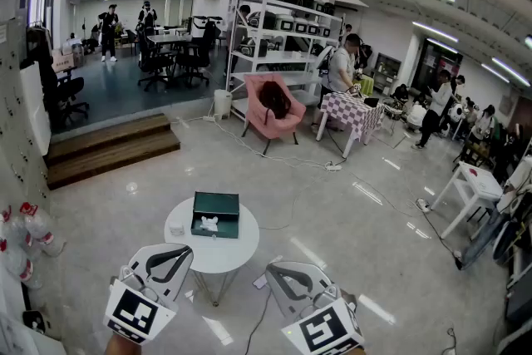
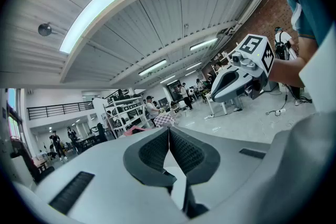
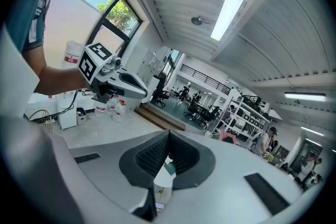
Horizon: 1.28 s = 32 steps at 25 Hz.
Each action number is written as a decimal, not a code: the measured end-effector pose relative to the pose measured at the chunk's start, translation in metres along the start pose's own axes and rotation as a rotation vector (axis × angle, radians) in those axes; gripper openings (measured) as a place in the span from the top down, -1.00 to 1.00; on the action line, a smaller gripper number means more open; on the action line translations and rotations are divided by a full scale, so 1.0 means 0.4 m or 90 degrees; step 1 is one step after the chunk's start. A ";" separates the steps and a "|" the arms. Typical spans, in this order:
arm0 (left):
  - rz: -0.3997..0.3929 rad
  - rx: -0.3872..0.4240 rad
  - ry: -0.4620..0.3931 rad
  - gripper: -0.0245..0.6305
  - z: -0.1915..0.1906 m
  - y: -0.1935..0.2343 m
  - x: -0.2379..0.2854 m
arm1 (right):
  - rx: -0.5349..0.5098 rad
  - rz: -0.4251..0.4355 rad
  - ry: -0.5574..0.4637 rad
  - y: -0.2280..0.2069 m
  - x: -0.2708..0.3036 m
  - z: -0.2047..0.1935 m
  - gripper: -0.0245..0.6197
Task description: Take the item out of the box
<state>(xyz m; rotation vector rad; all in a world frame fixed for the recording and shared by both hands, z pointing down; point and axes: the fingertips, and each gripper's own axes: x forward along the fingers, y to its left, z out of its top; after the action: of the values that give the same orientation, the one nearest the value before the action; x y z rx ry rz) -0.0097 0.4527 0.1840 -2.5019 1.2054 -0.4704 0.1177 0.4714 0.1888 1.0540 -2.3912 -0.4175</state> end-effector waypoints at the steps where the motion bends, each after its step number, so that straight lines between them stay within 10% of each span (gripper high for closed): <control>1: -0.001 0.001 -0.003 0.86 0.004 0.005 0.001 | 0.000 0.000 0.000 -0.001 0.004 0.004 0.80; 23: -0.005 -0.014 -0.024 0.86 -0.172 0.280 -0.145 | -0.001 0.000 -0.012 0.167 0.277 0.195 0.80; 32: 0.028 -0.014 0.012 0.86 -0.181 0.259 0.016 | 0.001 0.042 -0.037 0.023 0.334 0.090 0.80</control>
<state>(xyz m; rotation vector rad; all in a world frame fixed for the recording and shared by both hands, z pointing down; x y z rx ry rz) -0.1078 0.3762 0.2058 -2.4884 1.2768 -0.4734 0.0147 0.3797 0.2045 0.9729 -2.4710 -0.4285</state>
